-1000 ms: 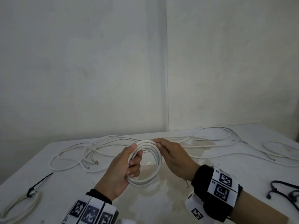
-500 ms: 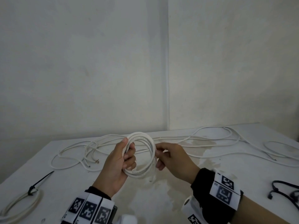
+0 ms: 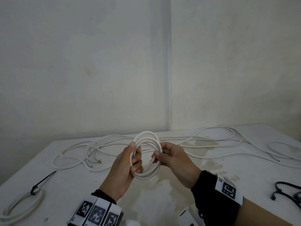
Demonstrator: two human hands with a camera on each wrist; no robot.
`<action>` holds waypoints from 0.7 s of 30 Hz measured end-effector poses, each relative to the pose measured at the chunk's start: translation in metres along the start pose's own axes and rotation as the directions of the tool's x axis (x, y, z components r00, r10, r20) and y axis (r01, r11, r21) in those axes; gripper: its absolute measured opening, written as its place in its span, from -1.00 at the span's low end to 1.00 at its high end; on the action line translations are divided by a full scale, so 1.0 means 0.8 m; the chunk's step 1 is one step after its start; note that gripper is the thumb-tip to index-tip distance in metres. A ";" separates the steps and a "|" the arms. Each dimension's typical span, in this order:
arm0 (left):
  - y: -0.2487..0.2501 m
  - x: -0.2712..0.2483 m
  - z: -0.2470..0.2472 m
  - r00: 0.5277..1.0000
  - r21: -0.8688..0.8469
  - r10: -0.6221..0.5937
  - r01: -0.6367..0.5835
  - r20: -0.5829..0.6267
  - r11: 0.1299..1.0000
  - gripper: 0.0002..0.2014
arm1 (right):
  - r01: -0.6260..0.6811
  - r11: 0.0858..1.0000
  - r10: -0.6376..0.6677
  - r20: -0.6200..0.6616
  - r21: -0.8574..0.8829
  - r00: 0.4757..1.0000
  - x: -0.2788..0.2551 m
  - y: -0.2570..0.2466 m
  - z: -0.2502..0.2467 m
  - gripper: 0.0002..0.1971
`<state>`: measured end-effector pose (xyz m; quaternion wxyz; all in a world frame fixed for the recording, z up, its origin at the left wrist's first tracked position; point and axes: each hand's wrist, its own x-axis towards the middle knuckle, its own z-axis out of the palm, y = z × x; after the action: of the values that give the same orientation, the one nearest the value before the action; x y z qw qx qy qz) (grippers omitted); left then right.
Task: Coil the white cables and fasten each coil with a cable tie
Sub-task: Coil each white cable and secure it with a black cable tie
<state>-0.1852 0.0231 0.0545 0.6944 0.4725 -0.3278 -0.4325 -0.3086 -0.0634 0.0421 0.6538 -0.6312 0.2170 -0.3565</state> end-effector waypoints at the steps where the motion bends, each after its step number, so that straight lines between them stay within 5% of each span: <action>1: 0.001 -0.001 0.000 1.000 0.007 -0.002 0.002 0.003 1.000 -0.69 | -0.021 0.999 0.020 0.015 0.048 1.000 0.000 0.000 0.000 -0.89; 13: -0.003 -0.006 -0.001 1.000 0.112 0.012 -0.013 0.010 0.994 -0.67 | -0.124 0.877 0.068 0.135 0.465 0.988 -0.006 0.002 0.004 -0.90; 15: 0.000 -0.005 -0.002 1.000 0.129 0.025 -0.025 0.005 0.991 -0.66 | -0.131 0.914 0.058 0.197 0.383 0.979 -0.006 -0.006 0.002 -0.88; 18: 0.005 -0.002 0.000 0.998 0.116 0.061 -0.060 -0.004 0.991 -0.66 | -0.049 0.998 0.042 0.217 0.030 0.975 -0.007 -0.017 -0.003 -0.71; 21: 0.006 0.001 0.002 0.996 0.113 0.082 -0.079 -0.018 0.990 -0.67 | -0.039 0.959 0.086 0.158 -0.281 0.984 -0.010 -0.021 -0.003 -0.61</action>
<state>-0.1851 0.0229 0.0598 0.6873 0.5020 -0.3626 -0.3796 -0.3190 -0.0583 0.0570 0.5861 -0.7371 0.2284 -0.2469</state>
